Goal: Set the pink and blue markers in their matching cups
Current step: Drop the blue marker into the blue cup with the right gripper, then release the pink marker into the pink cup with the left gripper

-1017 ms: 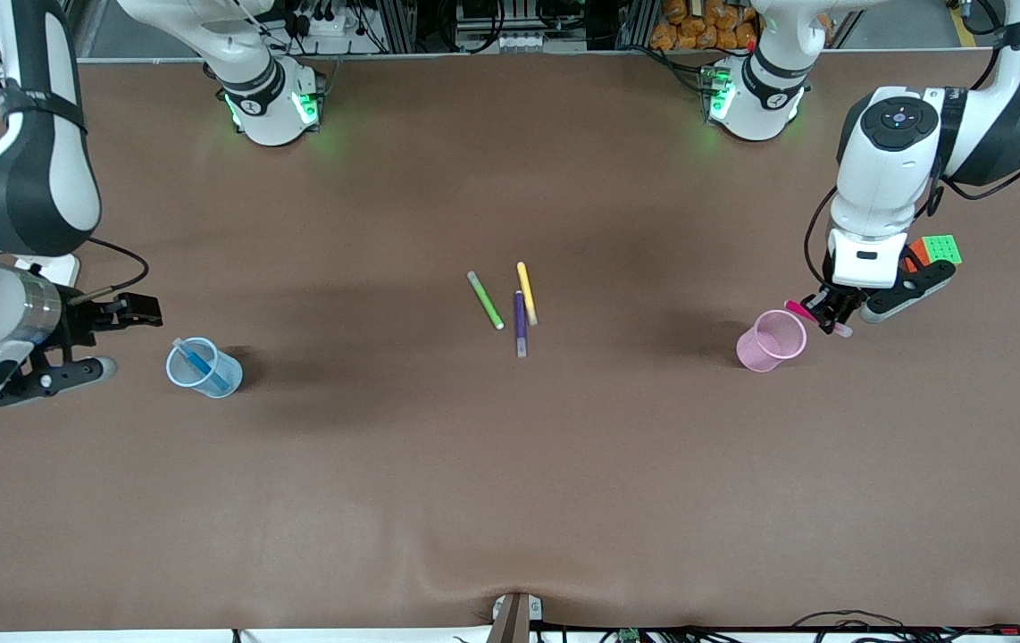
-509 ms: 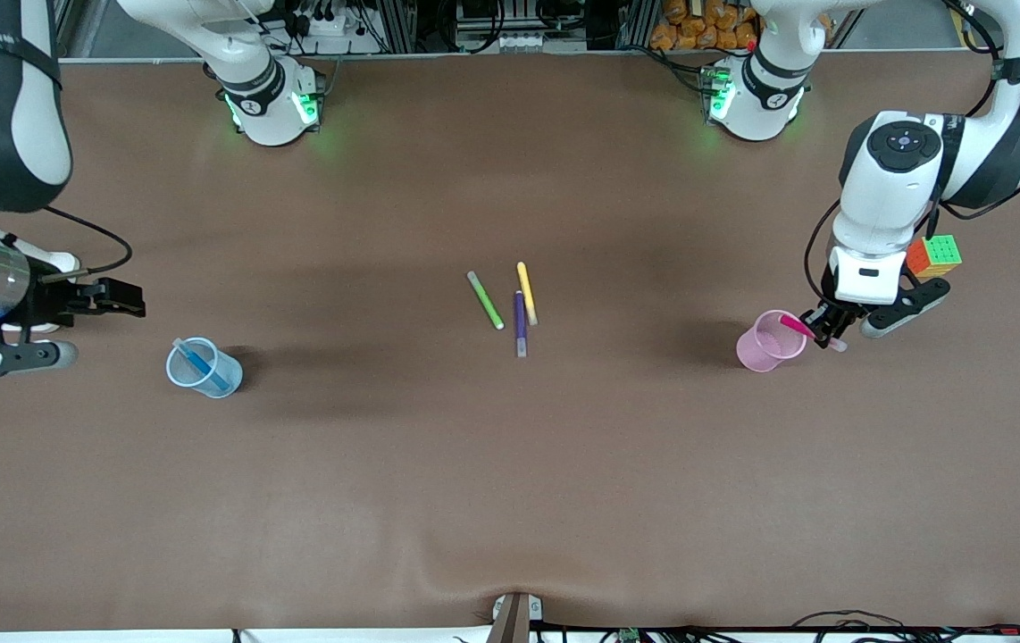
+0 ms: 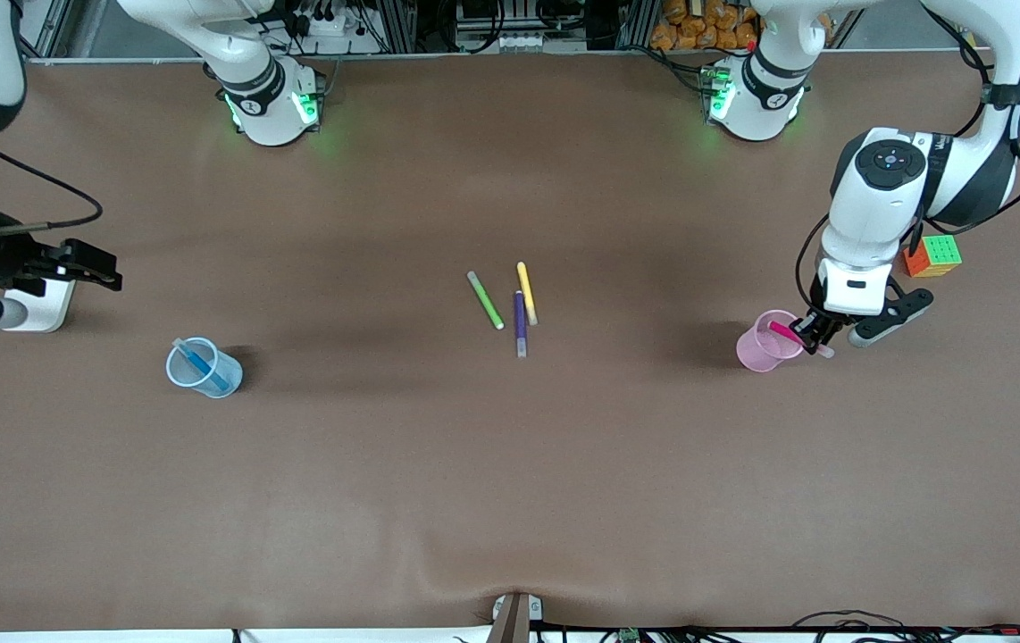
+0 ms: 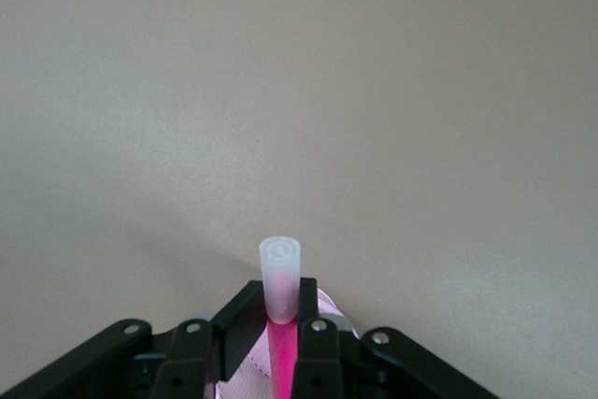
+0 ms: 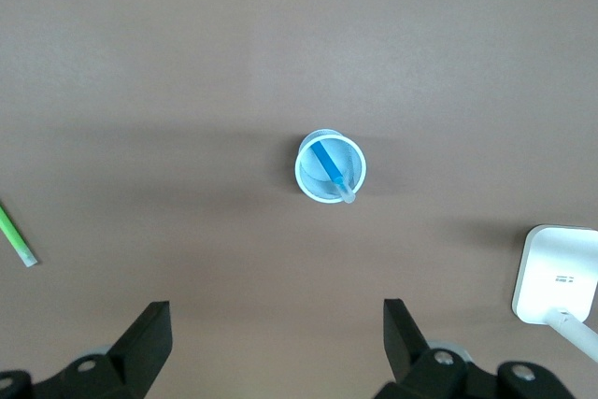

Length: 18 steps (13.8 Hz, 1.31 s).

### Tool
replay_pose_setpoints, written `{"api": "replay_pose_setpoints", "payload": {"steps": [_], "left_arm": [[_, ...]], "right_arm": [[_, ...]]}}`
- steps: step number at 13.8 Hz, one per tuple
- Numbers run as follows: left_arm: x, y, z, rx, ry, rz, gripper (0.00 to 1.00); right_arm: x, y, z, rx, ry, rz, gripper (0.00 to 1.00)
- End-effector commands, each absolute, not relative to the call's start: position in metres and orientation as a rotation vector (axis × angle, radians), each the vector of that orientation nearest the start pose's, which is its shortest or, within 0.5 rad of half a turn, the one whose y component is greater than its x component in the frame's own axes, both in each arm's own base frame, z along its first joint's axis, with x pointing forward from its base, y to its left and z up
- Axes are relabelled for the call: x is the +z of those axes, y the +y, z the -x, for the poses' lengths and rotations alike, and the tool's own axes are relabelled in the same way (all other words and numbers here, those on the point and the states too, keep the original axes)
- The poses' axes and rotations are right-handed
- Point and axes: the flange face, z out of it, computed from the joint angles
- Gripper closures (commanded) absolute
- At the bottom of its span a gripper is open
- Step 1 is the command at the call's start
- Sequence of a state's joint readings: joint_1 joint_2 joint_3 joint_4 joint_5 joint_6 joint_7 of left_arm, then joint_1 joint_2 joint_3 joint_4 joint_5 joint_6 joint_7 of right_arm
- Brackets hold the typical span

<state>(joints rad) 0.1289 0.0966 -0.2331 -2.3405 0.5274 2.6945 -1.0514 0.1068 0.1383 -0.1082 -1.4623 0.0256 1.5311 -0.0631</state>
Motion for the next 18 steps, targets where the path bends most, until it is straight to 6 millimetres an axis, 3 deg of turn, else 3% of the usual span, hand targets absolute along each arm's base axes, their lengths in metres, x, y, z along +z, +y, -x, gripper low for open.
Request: {"api": "replay_pose_setpoints", "payload": {"steps": [1,2,3,4,6,9,11,14,18], "left_arm": [[0.308,-0.073,-0.533,-0.546,-0.754,2.918,1.00],[0.307,-0.074,-0.533,-0.544,-0.752,2.919,0.95],[0.308,-0.076,-0.533,-0.543,-0.746,2.919,0.69],[0.307,-0.076,-0.534,-0.542,-0.745,2.920,0.01],[0.305,-0.077,-0.535,-0.535,-0.743,2.921,0.00],[0.319,-0.075,-0.541,-0.543,-0.753,2.896,0.00],[0.344,-0.075,-0.550,-0.513,-0.757,2.832,0.00],[0.382,-0.094,-0.567,-0.440,-0.785,2.778,0.00],[0.436,-0.089,-0.586,-0.279,-0.749,2.838,0.00]], "right_arm": [[0.612,0.007,-0.572,0.070,-0.063,3.100,0.00],[0.615,0.007,-0.566,0.065,-0.065,3.098,0.00],[0.619,0.008,-0.561,0.056,-0.068,3.095,0.00],[0.623,0.008,-0.559,0.046,-0.068,3.095,0.00],[0.632,0.008,-0.555,0.022,-0.071,3.093,0.00],[0.648,0.007,-0.546,-0.020,-0.087,3.092,0.00],[0.662,0.005,-0.537,-0.058,-0.069,3.089,0.00],[0.673,0.000,-0.529,-0.084,-0.058,3.087,0.00],[0.684,-0.001,-0.521,-0.113,-0.058,3.088,0.00]]}}
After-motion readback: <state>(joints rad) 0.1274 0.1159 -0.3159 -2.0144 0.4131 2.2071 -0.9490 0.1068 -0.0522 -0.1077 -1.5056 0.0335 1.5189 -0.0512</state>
